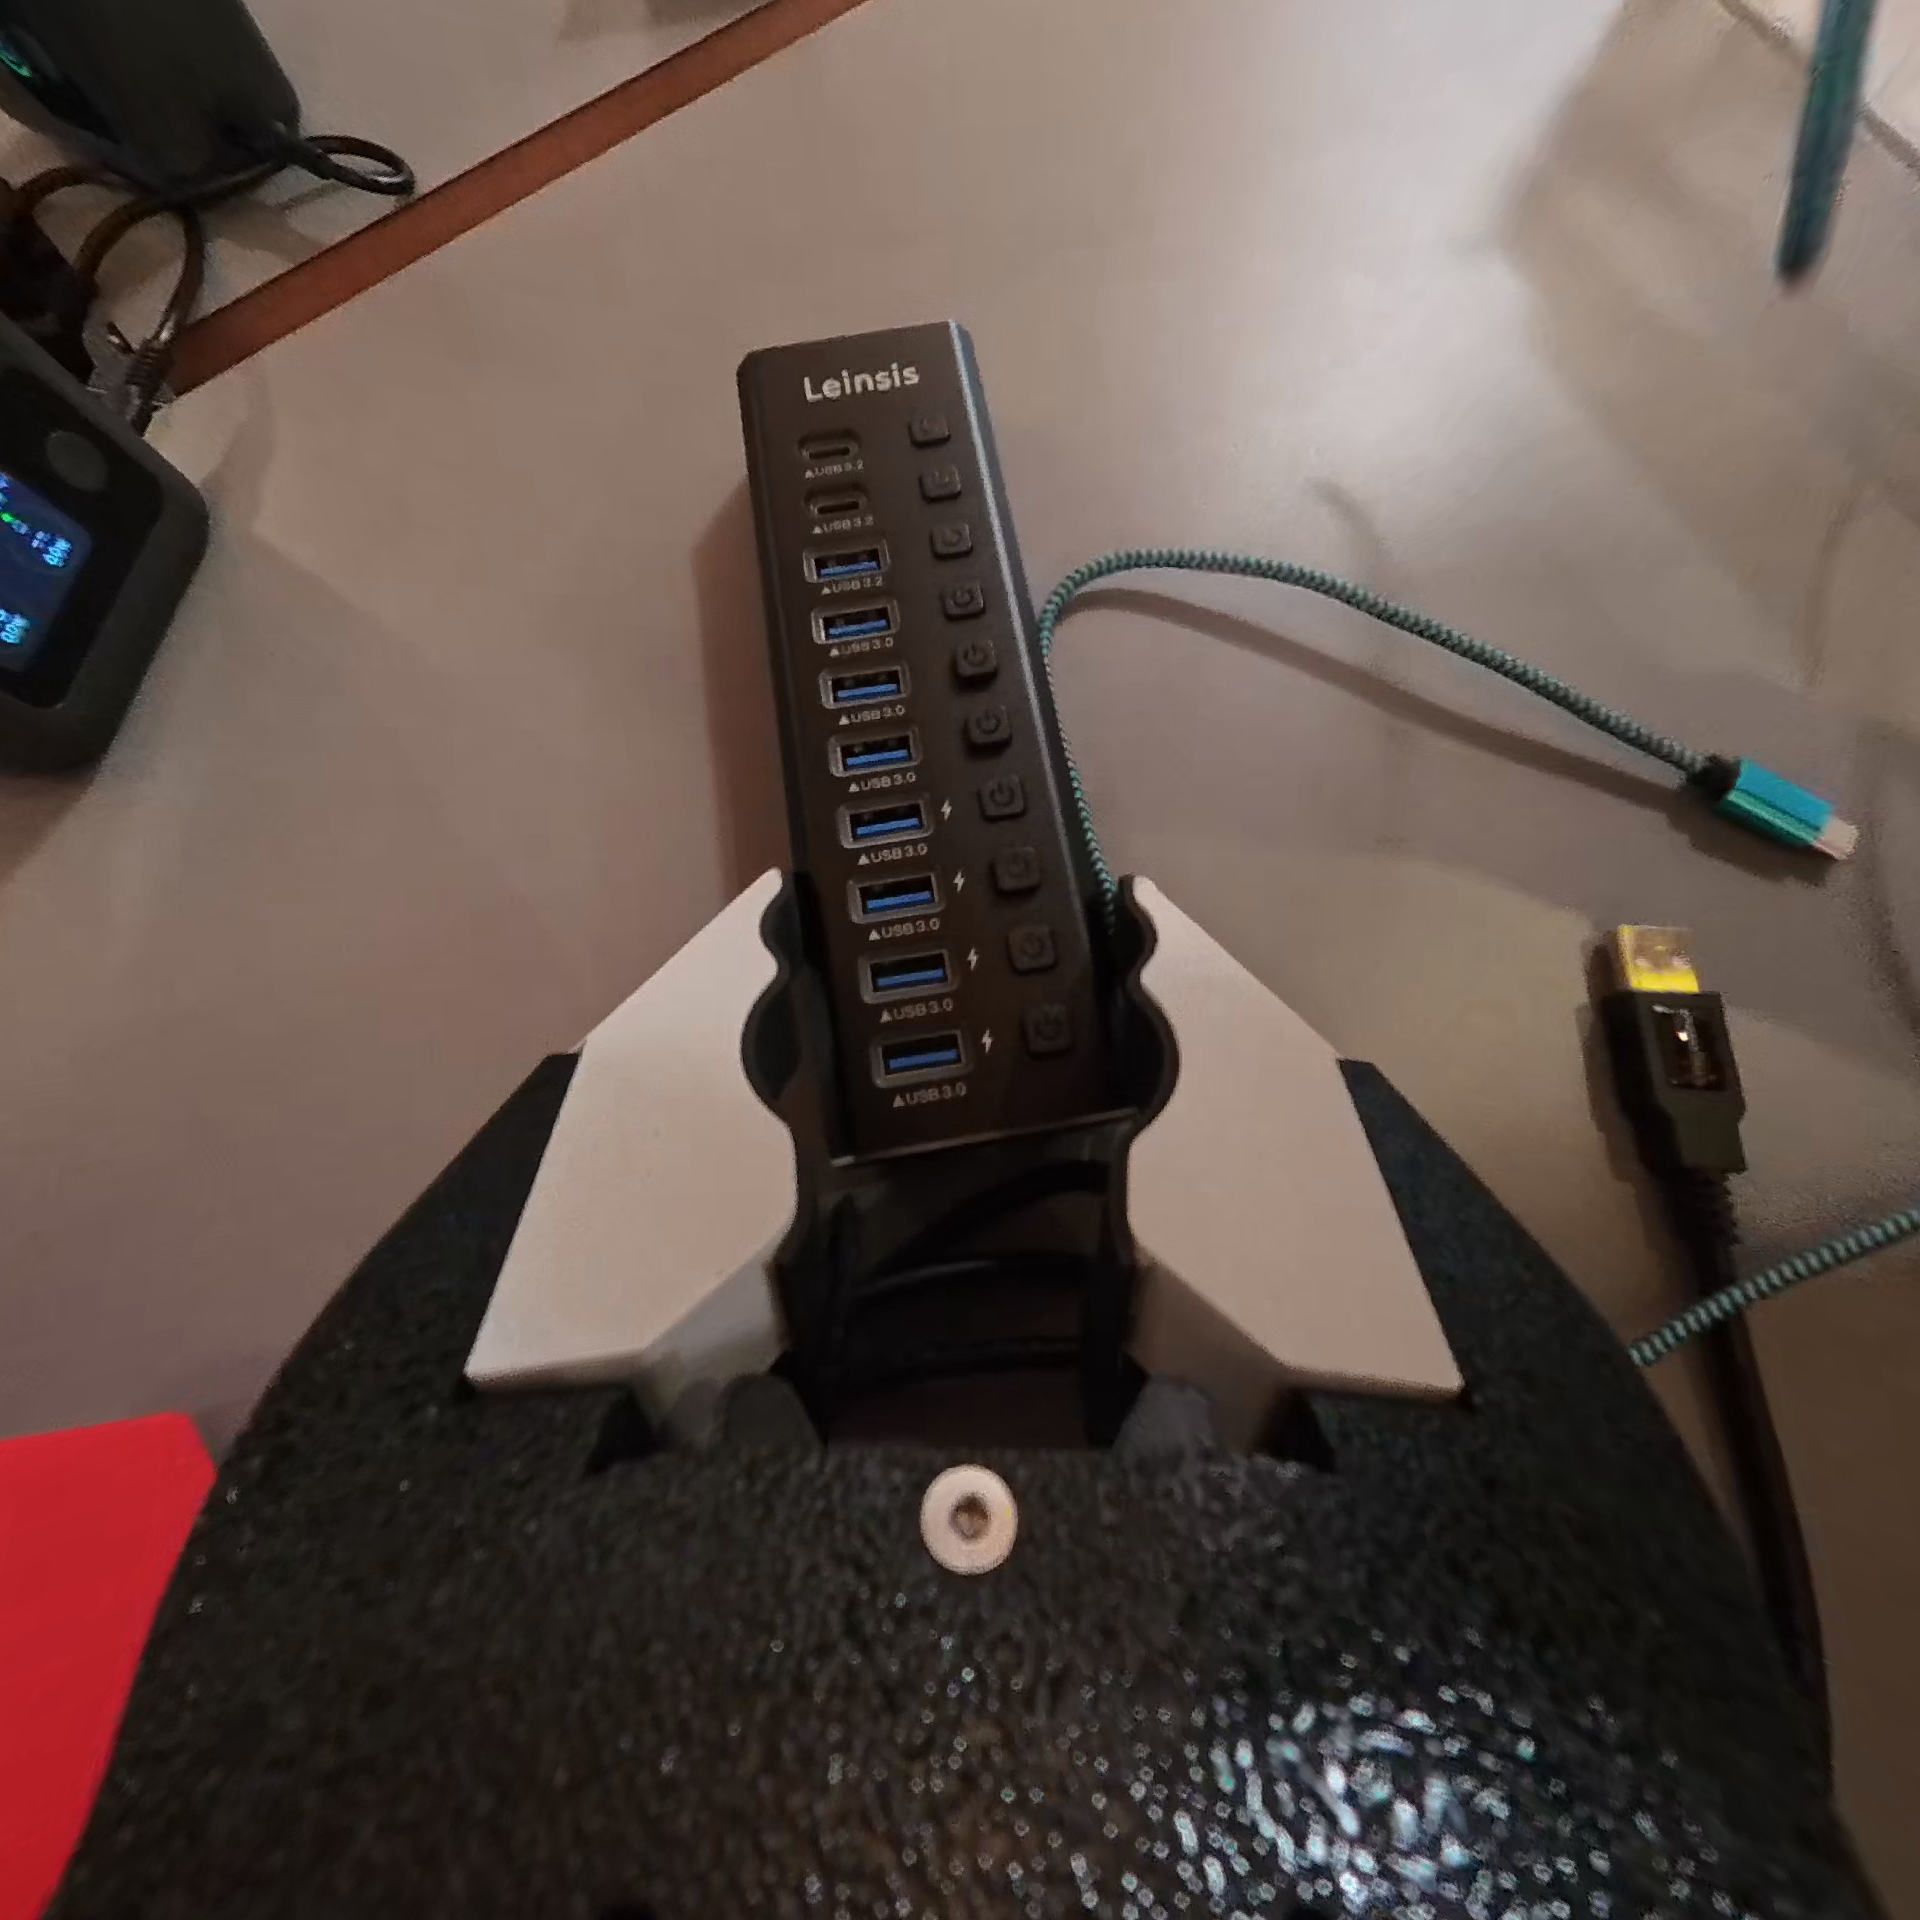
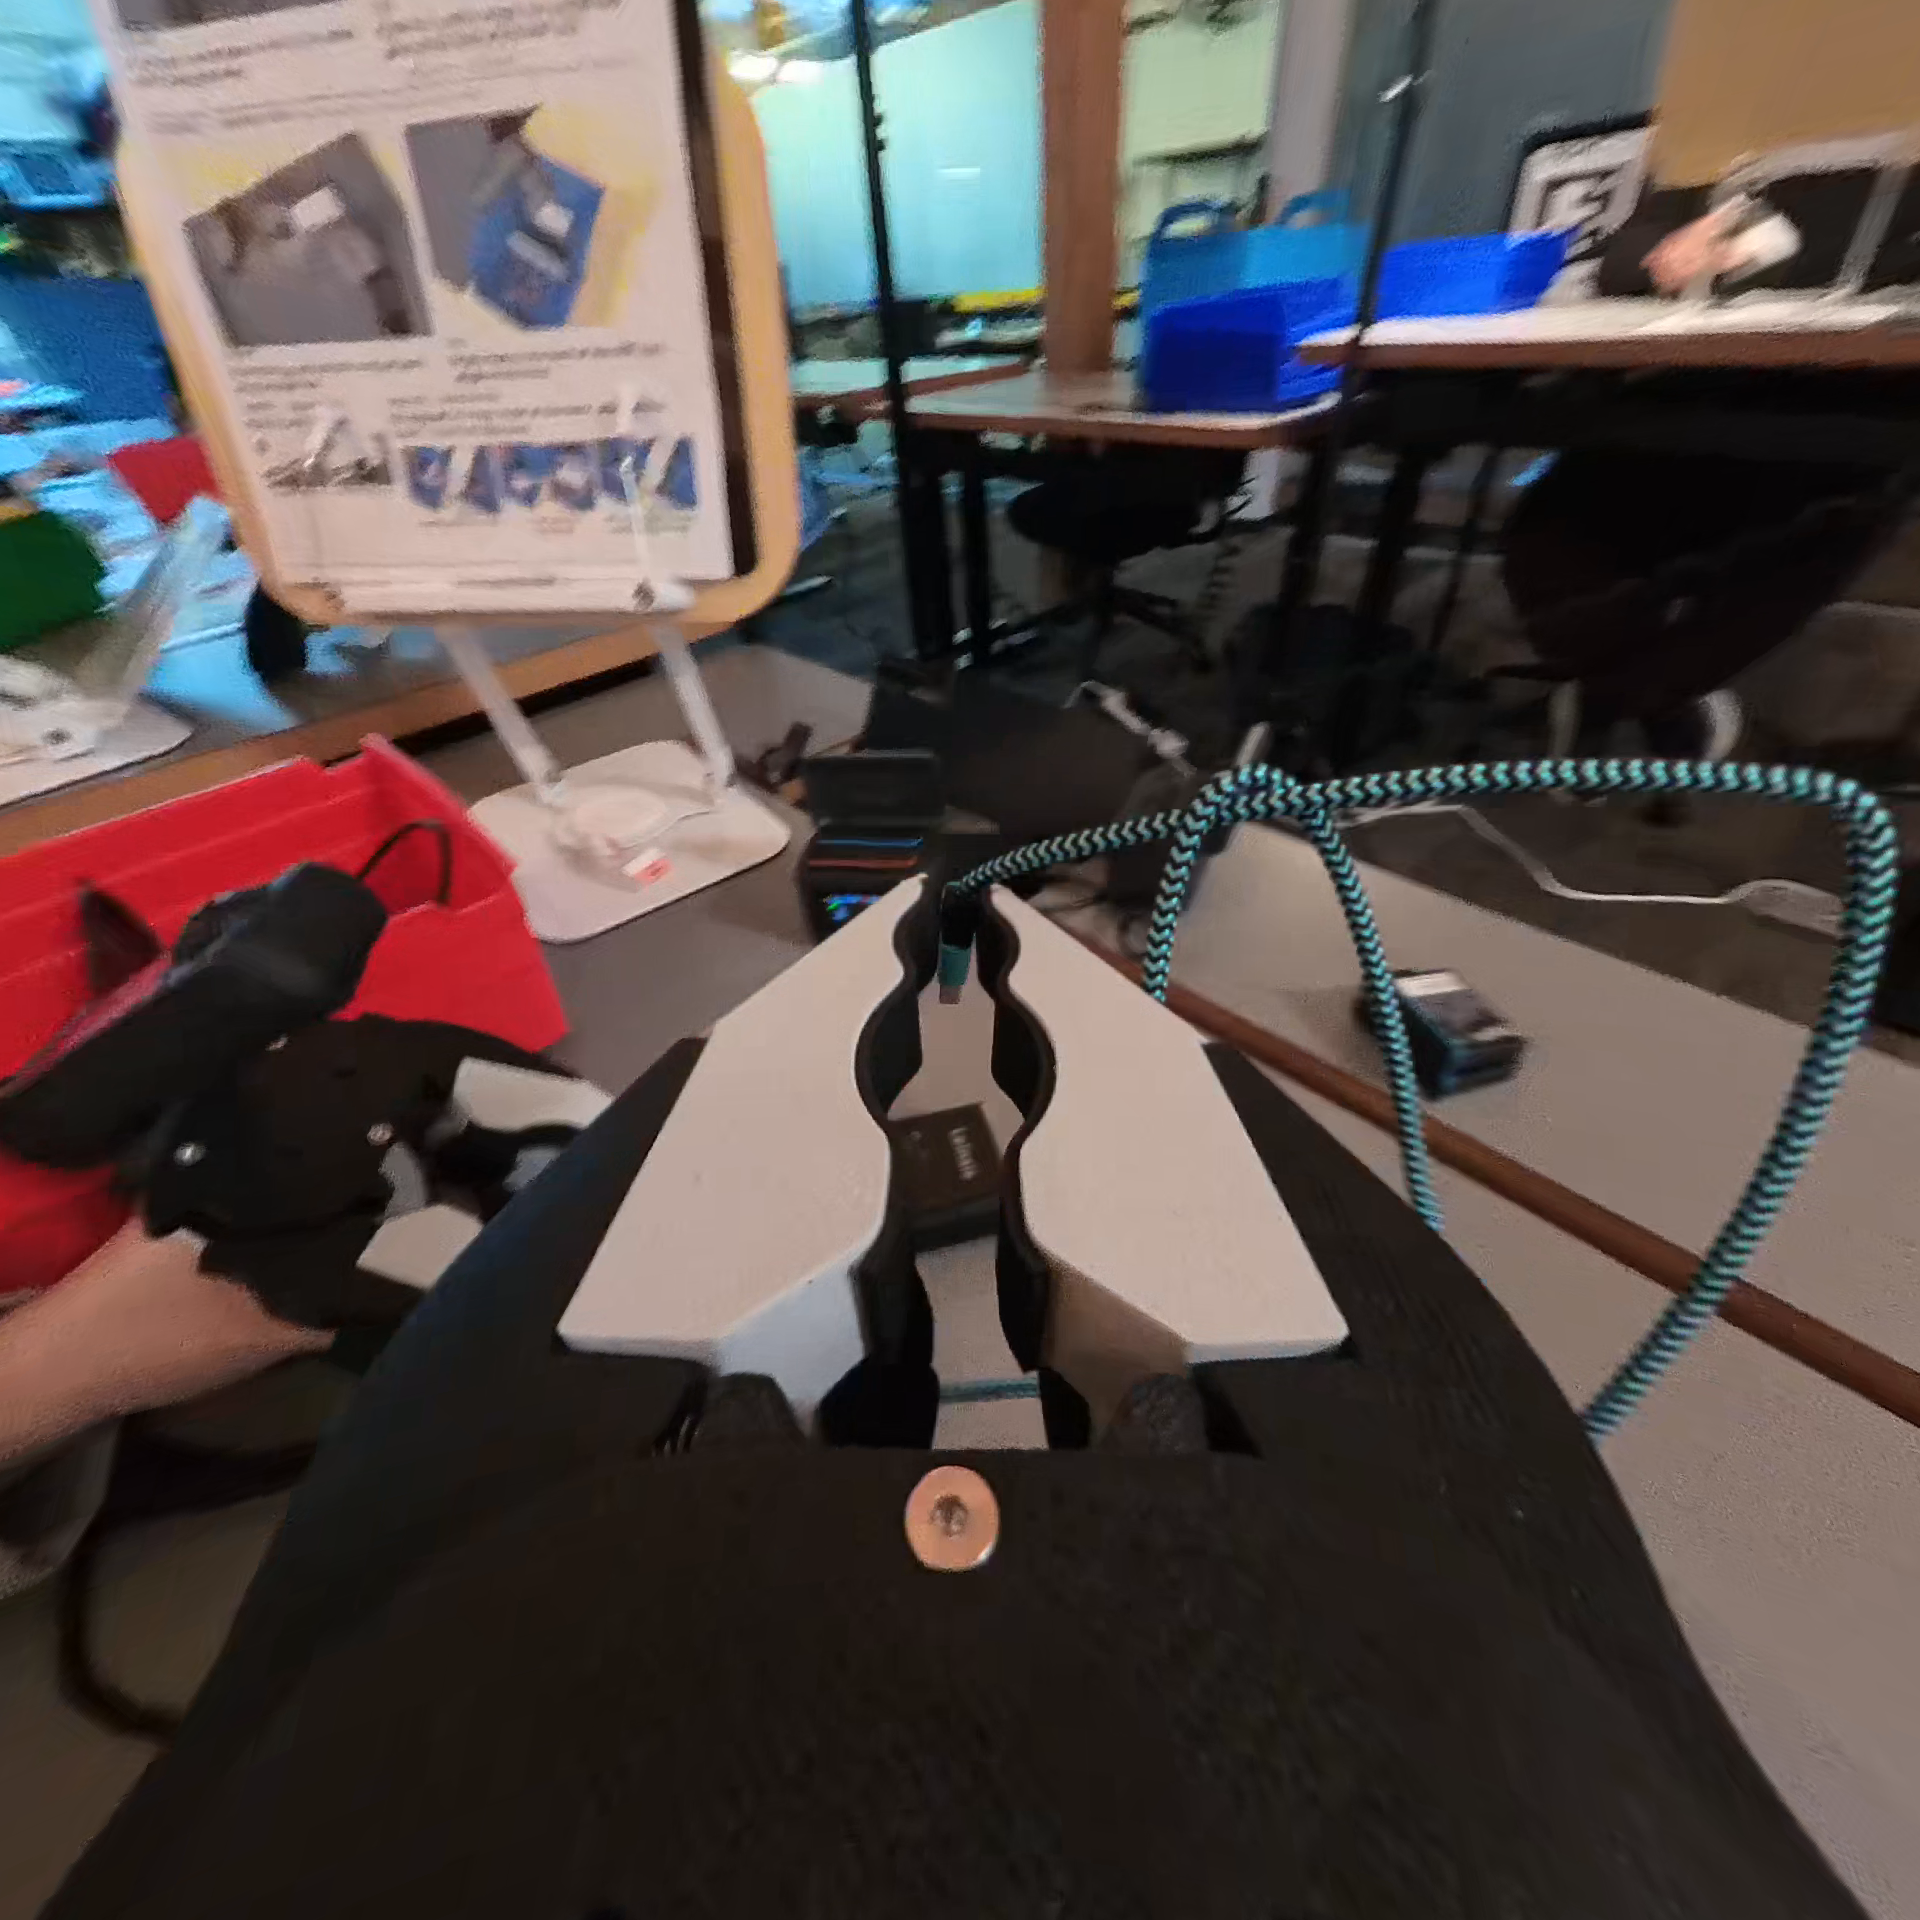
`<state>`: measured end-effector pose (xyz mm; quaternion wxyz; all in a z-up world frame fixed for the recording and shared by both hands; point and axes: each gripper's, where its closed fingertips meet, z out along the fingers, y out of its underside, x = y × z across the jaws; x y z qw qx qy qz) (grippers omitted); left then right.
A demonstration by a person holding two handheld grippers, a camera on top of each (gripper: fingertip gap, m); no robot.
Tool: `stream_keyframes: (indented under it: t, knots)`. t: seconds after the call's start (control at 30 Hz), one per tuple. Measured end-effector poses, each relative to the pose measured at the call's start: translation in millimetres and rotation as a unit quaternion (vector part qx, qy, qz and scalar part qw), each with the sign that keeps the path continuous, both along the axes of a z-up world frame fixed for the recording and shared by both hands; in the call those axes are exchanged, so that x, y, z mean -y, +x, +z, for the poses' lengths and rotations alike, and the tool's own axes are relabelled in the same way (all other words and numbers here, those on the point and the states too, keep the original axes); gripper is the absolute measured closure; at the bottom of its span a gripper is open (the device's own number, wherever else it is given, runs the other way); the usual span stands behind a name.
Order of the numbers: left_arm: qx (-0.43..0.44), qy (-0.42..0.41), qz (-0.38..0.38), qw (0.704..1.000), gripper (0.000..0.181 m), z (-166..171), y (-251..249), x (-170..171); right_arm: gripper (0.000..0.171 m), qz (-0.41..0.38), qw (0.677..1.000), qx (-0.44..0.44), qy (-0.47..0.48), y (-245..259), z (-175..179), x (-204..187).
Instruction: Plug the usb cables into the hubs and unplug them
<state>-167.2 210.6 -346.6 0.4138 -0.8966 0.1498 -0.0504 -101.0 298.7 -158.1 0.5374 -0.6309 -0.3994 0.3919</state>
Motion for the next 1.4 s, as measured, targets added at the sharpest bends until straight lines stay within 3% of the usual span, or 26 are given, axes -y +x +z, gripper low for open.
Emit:
stream_keyframes:
  t: [0.03, 0.1, 0.13, 0.2, 0.27, 0.4, 0.5, 0.57, 0.67, 0.83, 1.0, 1.17, 1.23, 1.27, 1.33, 1.4]
  knots:
    - [-0.008, 0.018, 0.006, 1.0, 0.118, 5, -1, -2, 0.167, 0.027, 1.0, 0.01, -0.005, -8, -8, 5]
    - [-0.028, 0.097, 0.007, 0.995, 0.113, 35, 1, -6, 0.167, 0.104, 0.994, 0.027, -0.019, -21, -23, 24]
    - [-0.017, 0.153, -0.01, 0.988, 0.119, 57, 10, -7, 0.167, 0.157, 0.987, 0.028, -0.031, -27, -28, 39]
    - [0.047, 0.262, -0.061, 0.962, 0.13, 103, 35, 2, 0.167, 0.264, 0.963, 0.02, -0.054, -34, -31, 72]
    - [0.112, 0.309, -0.1, 0.939, 0.142, 127, 50, 13, 0.167, 0.323, 0.943, 0.027, -0.068, -37, -37, 93]
    - [0.153, 0.297, -0.102, 0.937, 0.168, 123, 48, 13, 0.167, 0.376, 0.922, 0.039, -0.079, -40, -44, 114]
    - [0.172, 0.297, -0.097, 0.934, 0.173, 122, 46, 12, 0.167, 0.379, 0.92, 0.037, -0.092, -43, -44, 116]
    - [0.113, 0.325, -0.064, 0.937, 0.174, 124, 34, 8, 0.165, 0.354, 0.925, 0.025, -0.138, -50, -42, 111]
    - [-0.1, 0.338, 0.03, 0.935, 0.178, 118, -1, 2, 0.155, 0.27, 0.926, 0.015, -0.263, -66, -50, 101]
    - [-0.439, 0.32, 0.072, 0.836, 0.18, 117, -18, 3, 0.153, 0.247, 0.891, -0.01, -0.381, -78, -64, 110]
    - [-0.537, 0.314, 0.072, 0.78, 0.18, 122, -21, 5, 0.157, 0.252, 0.873, -0.043, -0.416, -79, -62, 107]
    - [-0.564, 0.313, 0.072, 0.761, 0.179, 125, -23, 8, 0.163, 0.255, 0.866, -0.072, -0.424, -82, -60, 104]
    - [-0.533, 0.318, 0.066, 0.781, 0.179, 123, -22, 6, 0.163, 0.253, 0.873, -0.07, -0.41, -82, -61, 102]
    - [-0.489, 0.32, 0.062, 0.809, 0.176, 119, -19, 4, 0.165, 0.245, 0.883, -0.065, -0.396, -81, -63, 100]
    - [-0.337, 0.271, 0.029, 0.901, 0.149, 95, -8, -1, 0.166, 0.195, 0.921, -0.033, -0.335, -77, -72, 83]
    - [-0.19, 0.194, 0.032, 0.962, 0.121, 71, -5, -3, 0.167, 0.125, 0.959, 0.028, -0.251, -67, -84, 59]
